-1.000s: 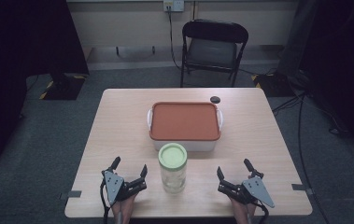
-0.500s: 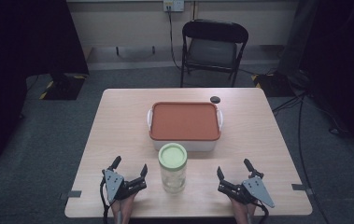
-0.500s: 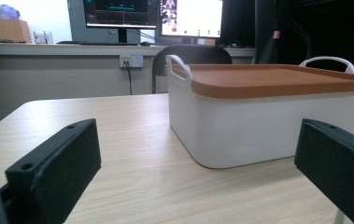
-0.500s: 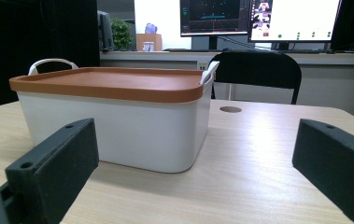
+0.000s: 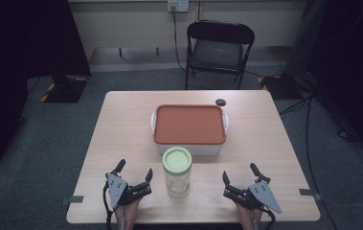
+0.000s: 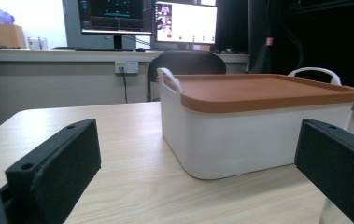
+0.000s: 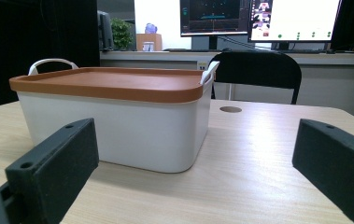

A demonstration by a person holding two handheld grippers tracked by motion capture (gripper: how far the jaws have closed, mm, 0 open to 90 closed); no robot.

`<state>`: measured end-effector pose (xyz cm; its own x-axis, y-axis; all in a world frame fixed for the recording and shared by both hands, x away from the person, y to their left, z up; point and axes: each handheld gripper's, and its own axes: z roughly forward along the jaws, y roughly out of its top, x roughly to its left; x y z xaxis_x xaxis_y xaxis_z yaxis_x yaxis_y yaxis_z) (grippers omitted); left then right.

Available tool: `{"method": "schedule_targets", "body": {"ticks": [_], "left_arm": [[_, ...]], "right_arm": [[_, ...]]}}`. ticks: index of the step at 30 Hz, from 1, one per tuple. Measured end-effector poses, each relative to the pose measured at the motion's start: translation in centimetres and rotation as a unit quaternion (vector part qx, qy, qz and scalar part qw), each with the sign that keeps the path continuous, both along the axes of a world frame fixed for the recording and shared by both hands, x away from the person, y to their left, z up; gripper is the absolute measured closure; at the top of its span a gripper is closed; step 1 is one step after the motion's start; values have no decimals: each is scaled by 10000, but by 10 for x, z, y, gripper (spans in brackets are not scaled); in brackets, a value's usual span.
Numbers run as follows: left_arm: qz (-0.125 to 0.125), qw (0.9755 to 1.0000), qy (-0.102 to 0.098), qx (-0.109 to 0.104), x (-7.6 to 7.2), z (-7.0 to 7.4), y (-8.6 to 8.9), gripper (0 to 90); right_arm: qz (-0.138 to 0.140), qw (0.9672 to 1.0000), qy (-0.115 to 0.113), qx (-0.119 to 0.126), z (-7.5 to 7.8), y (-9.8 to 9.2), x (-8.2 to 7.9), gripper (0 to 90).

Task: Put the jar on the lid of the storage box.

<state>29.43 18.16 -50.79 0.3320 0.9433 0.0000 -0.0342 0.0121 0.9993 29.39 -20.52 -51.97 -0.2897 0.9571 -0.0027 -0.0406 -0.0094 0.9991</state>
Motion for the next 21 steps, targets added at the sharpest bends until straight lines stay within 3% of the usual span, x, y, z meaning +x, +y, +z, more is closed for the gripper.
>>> {"method": "schedule_targets", "body": {"ticks": [5,8,15,18,21], "left_arm": [[-27,10000,-6,-6,-4,2,0,0],[-89,9998,75,-182,-6,4,2,0],[-126,9997,-4,-206,-11,10,2,0],[-306,9990,56,-308,-11,12,1,0],[-342,9991,65,-228,-12,14,-2,0]], "right_arm": [[3,10000,1,1,0,0,0,0],[5,10000,1,2,0,0,0,0],[3,10000,1,1,0,0,0,0],[3,10000,1,0,0,0,0,0],[3,10000,2,-1,0,0,0,0]]}}
